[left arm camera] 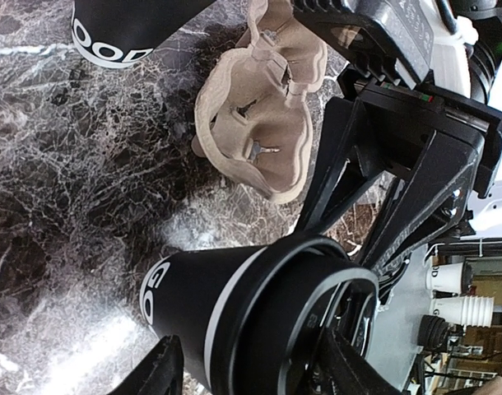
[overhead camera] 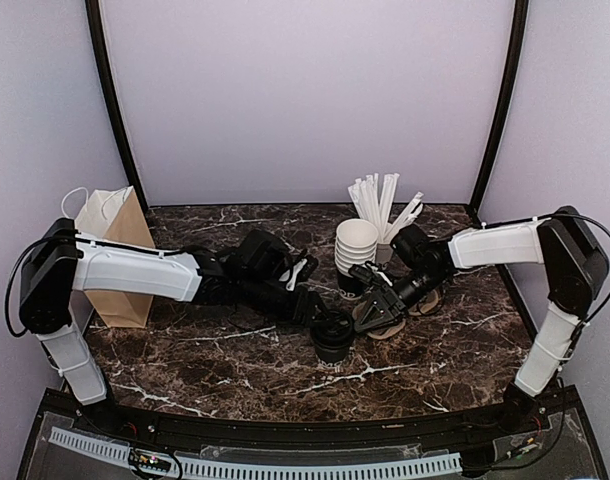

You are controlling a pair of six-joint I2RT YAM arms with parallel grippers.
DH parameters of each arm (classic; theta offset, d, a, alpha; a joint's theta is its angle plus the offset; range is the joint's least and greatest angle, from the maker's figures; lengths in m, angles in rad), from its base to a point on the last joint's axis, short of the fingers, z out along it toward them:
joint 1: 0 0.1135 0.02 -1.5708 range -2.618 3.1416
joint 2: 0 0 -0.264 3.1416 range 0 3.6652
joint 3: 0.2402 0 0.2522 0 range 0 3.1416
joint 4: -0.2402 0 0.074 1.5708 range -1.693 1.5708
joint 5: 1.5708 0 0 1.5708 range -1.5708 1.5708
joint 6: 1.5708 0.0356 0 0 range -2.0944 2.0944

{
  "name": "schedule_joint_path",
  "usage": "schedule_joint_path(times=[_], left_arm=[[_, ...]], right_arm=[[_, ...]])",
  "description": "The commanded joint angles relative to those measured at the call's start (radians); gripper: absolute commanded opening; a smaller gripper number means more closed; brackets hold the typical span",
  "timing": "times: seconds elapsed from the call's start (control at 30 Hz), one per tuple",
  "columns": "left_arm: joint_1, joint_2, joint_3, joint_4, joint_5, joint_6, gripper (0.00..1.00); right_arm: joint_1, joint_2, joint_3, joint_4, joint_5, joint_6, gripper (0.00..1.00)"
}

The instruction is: Pack the takeout coffee

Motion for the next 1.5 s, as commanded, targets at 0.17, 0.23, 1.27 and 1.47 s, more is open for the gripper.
schedule_joint_path(times=[0.17,0.23,1.27,1.47], left_arm=[[0.002,0.074,-0.079,-0.128,-0.059,-0.026,0.58],[0.002,0.047,-0.068,-0.097,-0.049,-0.004,0.58],[-0.04,-0.079,0.046,-0.182,0.001,0.221,0.63],[-0.041,-0.029,0.092,-0.238,-0.063,0.238,0.62]], right_arm=[[0.016,0.065,-0.01,-0.035,0.411,-0.059,0.38],[0.017,0.027,0.015,-0.052,0.3,-0.102,0.39],[0.045,-0.043,0.197,-0.111,0.177,-0.216,0.55],[0.073,-0.047,0.177,-0.117,0.159,-0.231,0.52]])
